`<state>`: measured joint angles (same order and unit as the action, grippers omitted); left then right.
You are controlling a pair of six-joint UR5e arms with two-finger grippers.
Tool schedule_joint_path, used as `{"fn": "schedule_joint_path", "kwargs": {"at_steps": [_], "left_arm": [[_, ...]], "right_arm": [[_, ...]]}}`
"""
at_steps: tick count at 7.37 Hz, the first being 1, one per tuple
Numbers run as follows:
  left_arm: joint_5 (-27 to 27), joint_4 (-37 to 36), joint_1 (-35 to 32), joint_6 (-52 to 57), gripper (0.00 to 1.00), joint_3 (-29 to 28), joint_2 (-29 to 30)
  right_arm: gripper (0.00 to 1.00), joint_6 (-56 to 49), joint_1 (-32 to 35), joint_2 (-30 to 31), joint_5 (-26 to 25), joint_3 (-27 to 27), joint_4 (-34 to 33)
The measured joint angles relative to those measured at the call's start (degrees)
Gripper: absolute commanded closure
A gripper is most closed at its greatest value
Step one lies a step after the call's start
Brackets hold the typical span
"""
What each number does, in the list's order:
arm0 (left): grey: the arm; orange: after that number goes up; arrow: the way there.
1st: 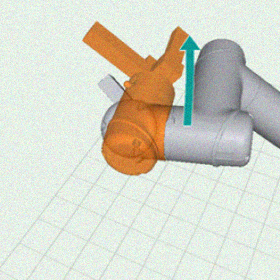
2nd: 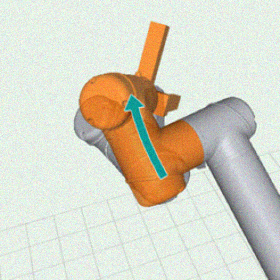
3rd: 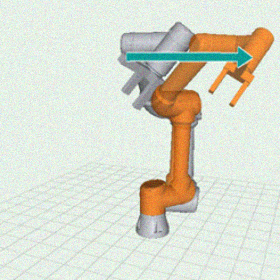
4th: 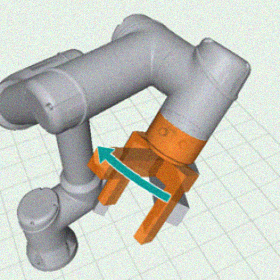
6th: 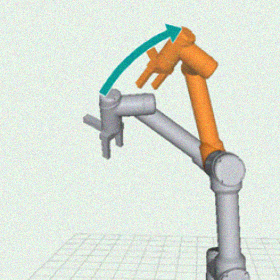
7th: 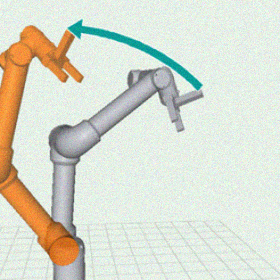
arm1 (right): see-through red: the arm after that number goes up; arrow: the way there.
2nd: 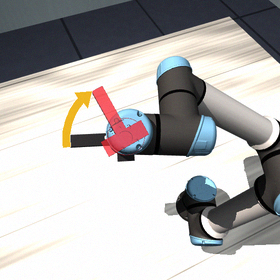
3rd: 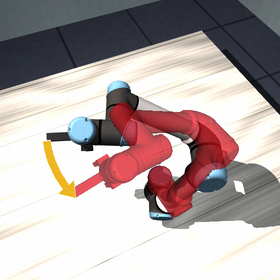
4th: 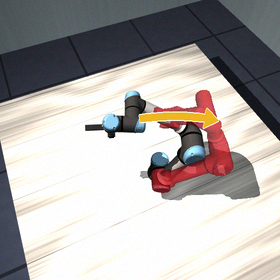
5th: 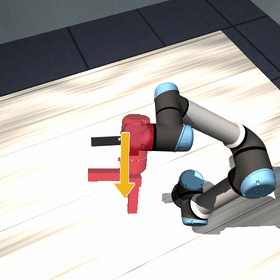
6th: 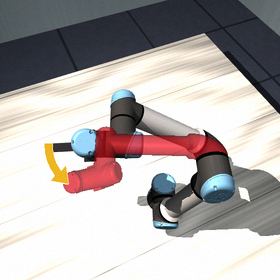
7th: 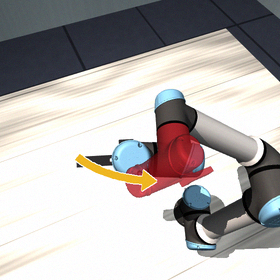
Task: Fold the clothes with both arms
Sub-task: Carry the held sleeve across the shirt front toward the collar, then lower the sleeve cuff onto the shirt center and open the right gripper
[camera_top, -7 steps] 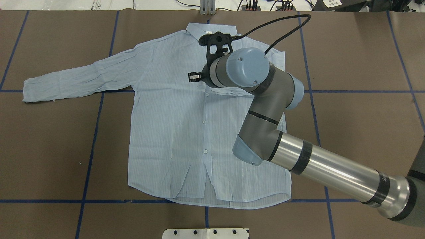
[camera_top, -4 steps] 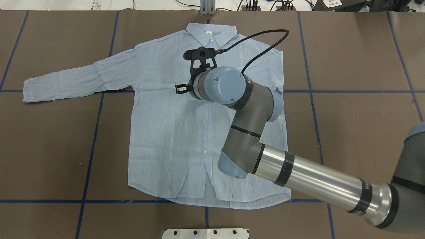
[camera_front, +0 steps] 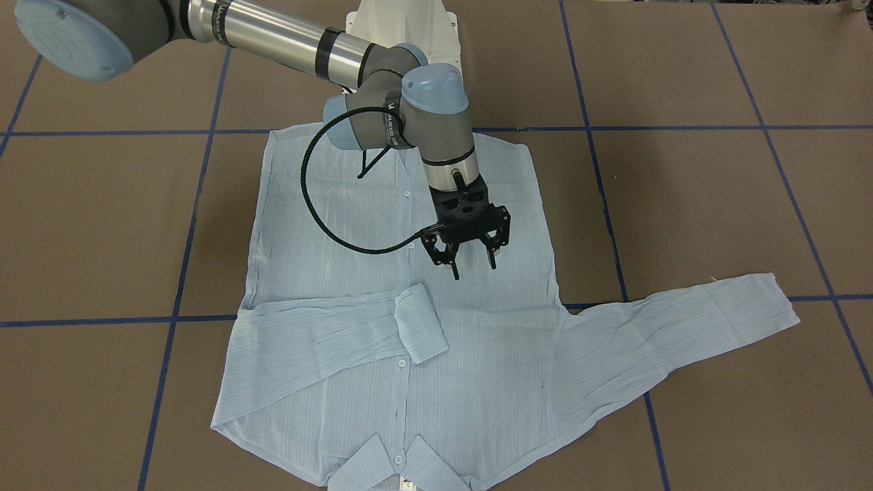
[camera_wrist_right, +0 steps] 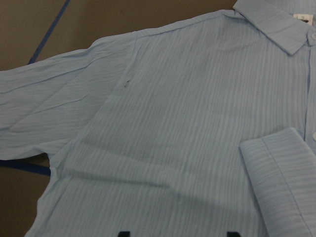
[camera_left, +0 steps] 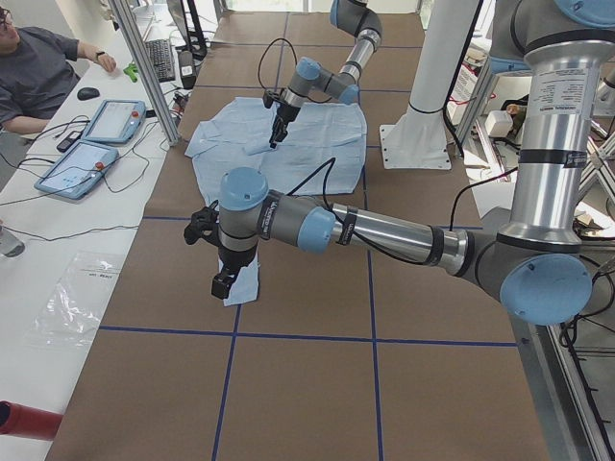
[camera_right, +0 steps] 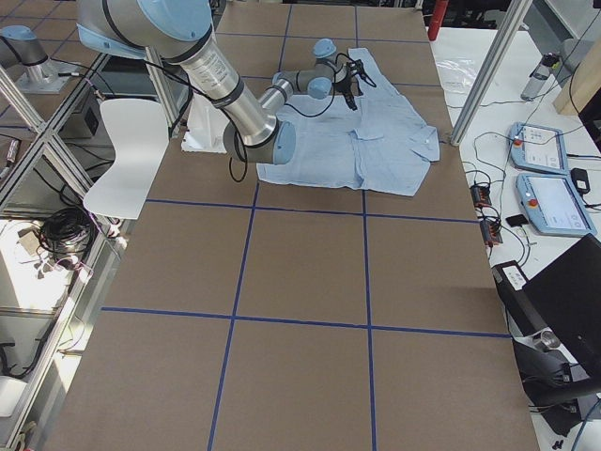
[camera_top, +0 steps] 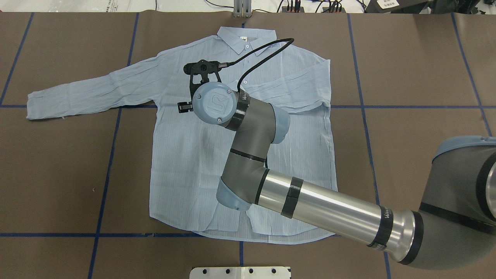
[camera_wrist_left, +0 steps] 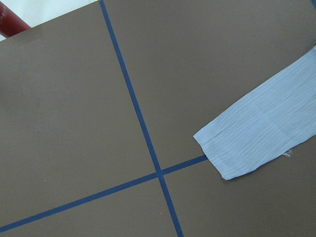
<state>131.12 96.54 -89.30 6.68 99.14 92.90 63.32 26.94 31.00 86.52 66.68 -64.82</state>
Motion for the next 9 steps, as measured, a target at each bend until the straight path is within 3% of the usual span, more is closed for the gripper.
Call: {"fn": "schedule_joint_path", "kwargs": {"at_steps": [1,4,6,9], "left_arm": [[0.05,-0.02,0.0,0.0,0.0,-0.13,0.0],[0.1,-0.02,0.0,-0.06,0.0,-0.29,0.0],[0.1,0.02,0.0,-0.05,0.0,-0.32,0.03],[0.1,-0.01,0.0,-0.09,0.0,-0.33,0.08]], "right_arm": [[0.01,0.37,0.79,-0.21,1.54,-0.22,-1.88],[0.01,0.54,7.53,2.5,15.26,-0.13,-2.05],[0.01,0.85,8.42,6.93,17.42,0.12,2.85],[0.01,3.59,7.26,8.82,16.85,-0.13,5.68]]}}
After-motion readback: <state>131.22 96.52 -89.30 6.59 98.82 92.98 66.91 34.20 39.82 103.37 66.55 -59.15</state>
